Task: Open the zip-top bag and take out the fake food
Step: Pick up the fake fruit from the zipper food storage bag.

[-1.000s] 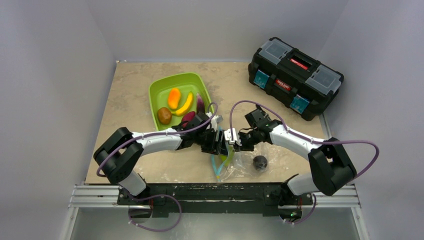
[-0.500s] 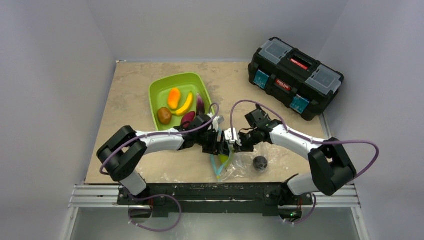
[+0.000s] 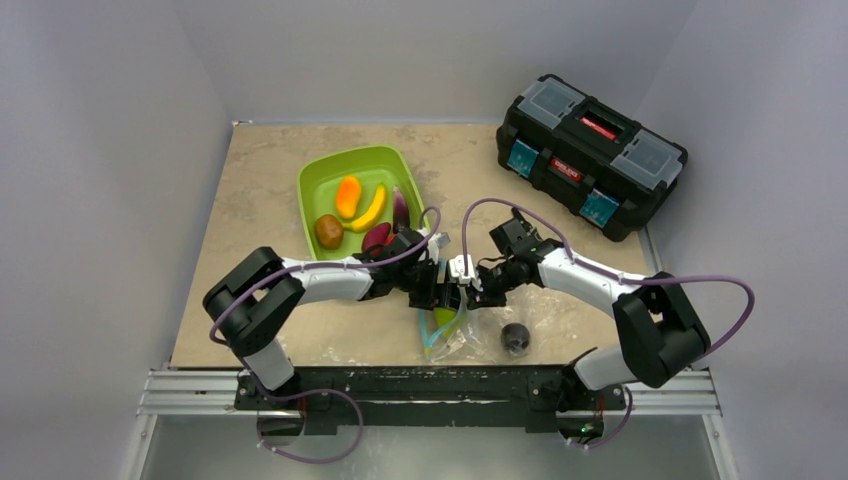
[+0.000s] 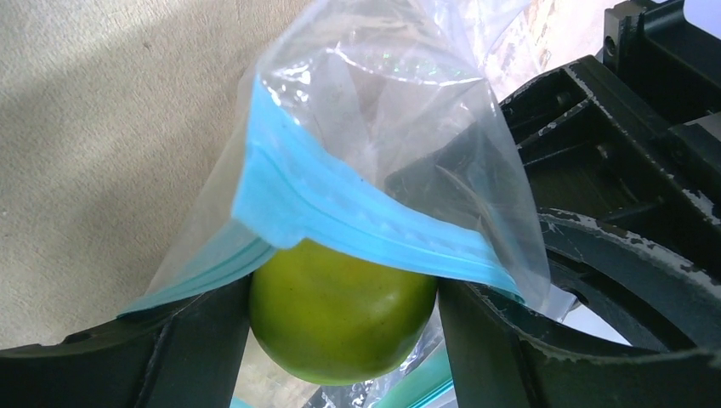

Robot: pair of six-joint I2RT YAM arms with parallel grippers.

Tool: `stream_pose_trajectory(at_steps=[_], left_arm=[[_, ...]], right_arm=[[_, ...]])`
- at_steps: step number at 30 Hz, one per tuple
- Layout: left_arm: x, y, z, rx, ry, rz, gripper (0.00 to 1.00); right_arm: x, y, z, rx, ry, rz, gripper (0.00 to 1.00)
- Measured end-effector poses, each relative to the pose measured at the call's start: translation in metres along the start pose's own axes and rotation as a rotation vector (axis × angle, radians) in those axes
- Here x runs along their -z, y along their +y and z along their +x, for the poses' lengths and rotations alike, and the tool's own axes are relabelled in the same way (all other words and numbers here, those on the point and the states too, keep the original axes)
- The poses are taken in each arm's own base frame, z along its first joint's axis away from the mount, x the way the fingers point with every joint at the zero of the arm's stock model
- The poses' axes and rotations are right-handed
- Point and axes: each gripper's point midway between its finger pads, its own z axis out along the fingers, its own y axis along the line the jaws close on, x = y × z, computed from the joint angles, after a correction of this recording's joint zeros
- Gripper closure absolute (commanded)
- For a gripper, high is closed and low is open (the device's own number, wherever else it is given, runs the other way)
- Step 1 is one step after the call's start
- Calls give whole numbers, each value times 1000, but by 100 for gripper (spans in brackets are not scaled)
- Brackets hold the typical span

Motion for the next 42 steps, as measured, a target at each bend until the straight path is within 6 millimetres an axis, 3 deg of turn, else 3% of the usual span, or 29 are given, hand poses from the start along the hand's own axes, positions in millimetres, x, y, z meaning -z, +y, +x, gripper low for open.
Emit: stream_pose_trajectory(at_steps=[16,18,21,23,27,42], left_arm=[[-7,1,8,7,45,14,30],[-7,1,9,7,48,18,41],[-8,0,9,7,51,24,70],[-8,0,9,7,52,25,84],[-8,0,9,6,52,25,100],[2,-9,1,-37,1,21,100]], right_arm=[[0,1,0,-16,-1,-1,99],[0,1,1,-17,0,-1,99],[1,0,1,-19,0,1,99],[1,0,1,-20,0,1,99],[1,0,1,-20,0,2,99],[7,-6,2,-41,-25,19,98]])
